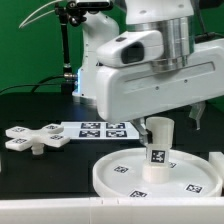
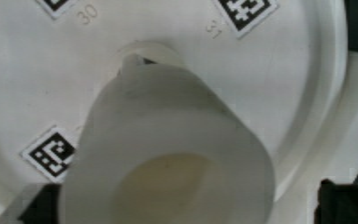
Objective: Assemble round table
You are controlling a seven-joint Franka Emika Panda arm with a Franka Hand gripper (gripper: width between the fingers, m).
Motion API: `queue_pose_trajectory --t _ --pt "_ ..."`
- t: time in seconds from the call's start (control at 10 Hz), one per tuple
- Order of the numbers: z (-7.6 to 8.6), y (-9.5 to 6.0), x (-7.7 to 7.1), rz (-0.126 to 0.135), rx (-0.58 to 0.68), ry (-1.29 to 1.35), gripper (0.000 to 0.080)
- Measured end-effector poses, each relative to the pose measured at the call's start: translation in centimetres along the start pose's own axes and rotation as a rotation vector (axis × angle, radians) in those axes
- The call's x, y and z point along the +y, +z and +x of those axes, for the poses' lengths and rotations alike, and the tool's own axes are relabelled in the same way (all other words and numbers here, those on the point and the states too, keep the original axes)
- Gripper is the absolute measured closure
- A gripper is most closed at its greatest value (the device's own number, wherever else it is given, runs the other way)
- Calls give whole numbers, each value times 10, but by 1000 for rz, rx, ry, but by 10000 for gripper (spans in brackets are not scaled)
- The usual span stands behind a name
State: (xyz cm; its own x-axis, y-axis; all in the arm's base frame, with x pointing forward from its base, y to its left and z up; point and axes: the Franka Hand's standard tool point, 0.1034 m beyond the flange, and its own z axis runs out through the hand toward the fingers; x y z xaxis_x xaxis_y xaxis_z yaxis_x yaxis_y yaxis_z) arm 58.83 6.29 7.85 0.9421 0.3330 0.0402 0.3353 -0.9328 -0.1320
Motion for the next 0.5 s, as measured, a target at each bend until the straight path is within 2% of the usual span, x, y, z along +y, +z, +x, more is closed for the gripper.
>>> queue_pose_trajectory --t 0.5 --pt "-3 2 3 -10 -18 -369 151"
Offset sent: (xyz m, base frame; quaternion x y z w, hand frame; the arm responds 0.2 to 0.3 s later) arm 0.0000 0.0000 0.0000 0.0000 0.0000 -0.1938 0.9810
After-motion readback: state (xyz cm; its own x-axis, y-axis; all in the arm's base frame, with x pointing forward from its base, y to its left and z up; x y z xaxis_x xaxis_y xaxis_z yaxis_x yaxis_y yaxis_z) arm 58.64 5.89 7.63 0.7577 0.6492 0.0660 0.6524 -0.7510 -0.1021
